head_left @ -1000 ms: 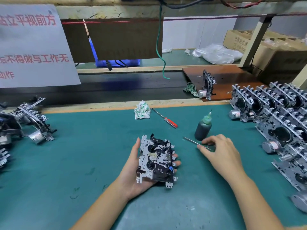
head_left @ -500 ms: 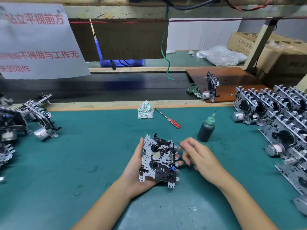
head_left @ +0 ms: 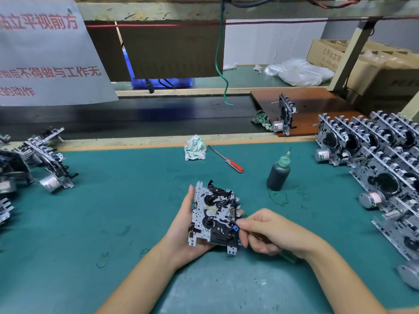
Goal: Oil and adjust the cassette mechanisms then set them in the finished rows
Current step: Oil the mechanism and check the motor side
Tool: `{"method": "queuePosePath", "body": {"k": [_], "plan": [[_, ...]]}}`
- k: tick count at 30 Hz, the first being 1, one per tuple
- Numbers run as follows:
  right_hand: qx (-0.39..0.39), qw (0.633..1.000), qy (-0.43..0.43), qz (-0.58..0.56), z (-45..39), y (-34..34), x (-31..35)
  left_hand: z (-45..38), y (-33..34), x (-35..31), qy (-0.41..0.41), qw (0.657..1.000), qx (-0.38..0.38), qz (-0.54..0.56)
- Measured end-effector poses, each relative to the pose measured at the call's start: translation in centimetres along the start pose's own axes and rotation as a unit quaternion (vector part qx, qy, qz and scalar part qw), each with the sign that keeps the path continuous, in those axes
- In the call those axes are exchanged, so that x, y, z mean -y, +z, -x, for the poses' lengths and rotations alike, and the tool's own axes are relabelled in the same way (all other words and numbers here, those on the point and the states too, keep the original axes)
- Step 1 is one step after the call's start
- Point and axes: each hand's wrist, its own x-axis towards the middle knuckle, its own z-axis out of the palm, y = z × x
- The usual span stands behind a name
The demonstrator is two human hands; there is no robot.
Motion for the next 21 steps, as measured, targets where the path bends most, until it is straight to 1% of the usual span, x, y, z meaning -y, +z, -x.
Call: {"method": "queuePosePath", "body": {"k": [6,12,15,21], "plan": [[-0.004,1.000,0.012,-0.003,0.00,0.44,0.03,0.14,0.39,-0.09,-0.003,1.000,0.008,0.000],[-0.033,0.998,0.027,0.039,0.11,0.71,0.24,0.08,0.55,-0.09,-0.001,1.000,-0.005,-0.012],[-0.024,0.998,0.046,0.047,0.16,0.56,0.32,-0.05,0.44,0.04,0.000,1.000,-0.012,-0.012],[-0.013,0.995,0.052,0.089,-0.19,0.11,0.49,-0.28,0.29,0.11,-0.010,1.000,-0.013,-0.006]]}}
